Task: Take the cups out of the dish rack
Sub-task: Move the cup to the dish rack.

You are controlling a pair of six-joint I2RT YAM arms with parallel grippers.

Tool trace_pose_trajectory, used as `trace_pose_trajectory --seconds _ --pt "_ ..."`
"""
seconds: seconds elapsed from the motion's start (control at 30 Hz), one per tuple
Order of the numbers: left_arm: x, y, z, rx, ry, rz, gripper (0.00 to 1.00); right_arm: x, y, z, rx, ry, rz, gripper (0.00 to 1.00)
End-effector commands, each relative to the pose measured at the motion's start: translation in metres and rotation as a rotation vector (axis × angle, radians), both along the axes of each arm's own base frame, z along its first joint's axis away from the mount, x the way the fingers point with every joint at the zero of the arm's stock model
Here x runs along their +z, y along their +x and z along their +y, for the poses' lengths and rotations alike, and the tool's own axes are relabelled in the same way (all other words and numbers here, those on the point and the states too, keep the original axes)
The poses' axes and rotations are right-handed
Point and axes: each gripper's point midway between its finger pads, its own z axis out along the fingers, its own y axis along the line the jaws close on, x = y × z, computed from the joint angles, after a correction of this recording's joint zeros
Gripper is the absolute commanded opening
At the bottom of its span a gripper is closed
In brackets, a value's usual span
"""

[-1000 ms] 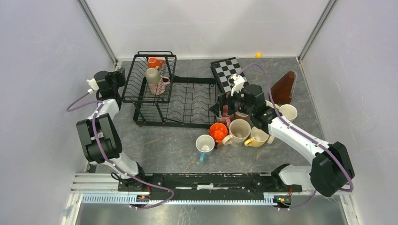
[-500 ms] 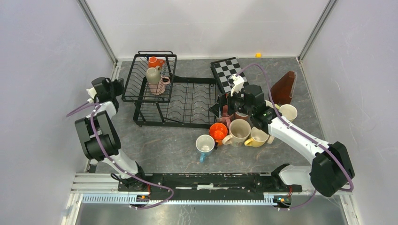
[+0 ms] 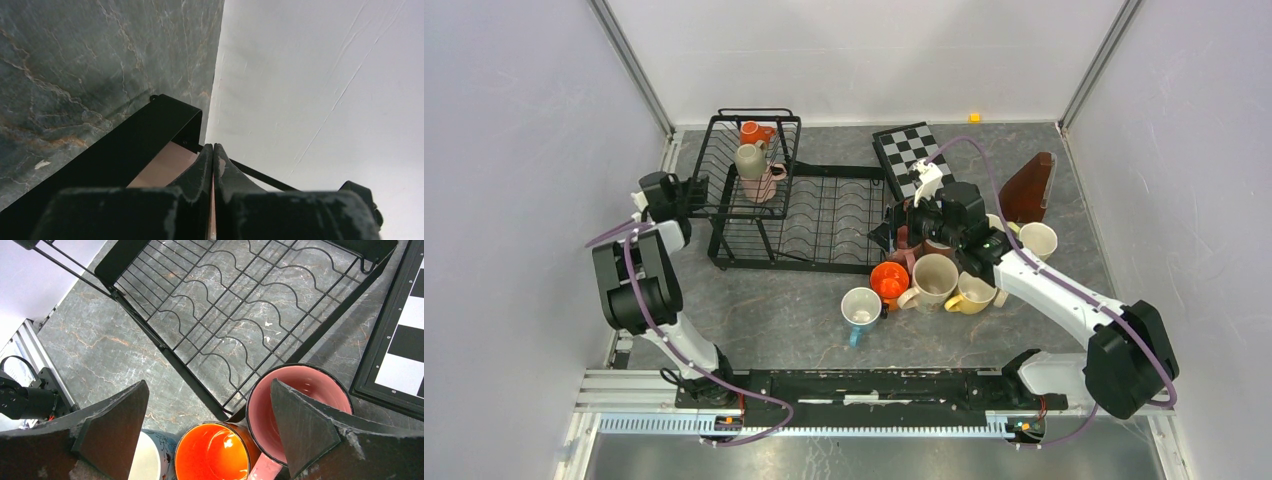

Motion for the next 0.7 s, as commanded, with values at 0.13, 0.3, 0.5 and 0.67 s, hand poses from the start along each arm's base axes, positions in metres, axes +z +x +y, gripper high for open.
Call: trace_pose_trajectory --seconds 0.13,0.3,0.5,0.67 --pt "-0.001 0.015 -0.021 -0.023 0.004 -0.081 0.05 0.000 0.000 0.005 0.030 0.006 -0.034 0.98" --pt "-0.004 0.022 -0.029 -0.026 -0.010 -0.114 0.04 -0.004 0.000 0.006 0.036 0.003 -0.032 0.98" --pt "-0.010 0.028 -0.039 -0.055 -0.023 -0.131 0.04 -0.008 0.001 0.008 0.040 0.008 -0.030 0.98" --pt "-0.014 0.030 -0.050 -0.088 -0.024 -0.138 0.04 -0.012 0.000 0.010 0.046 0.014 -0.023 0.98"
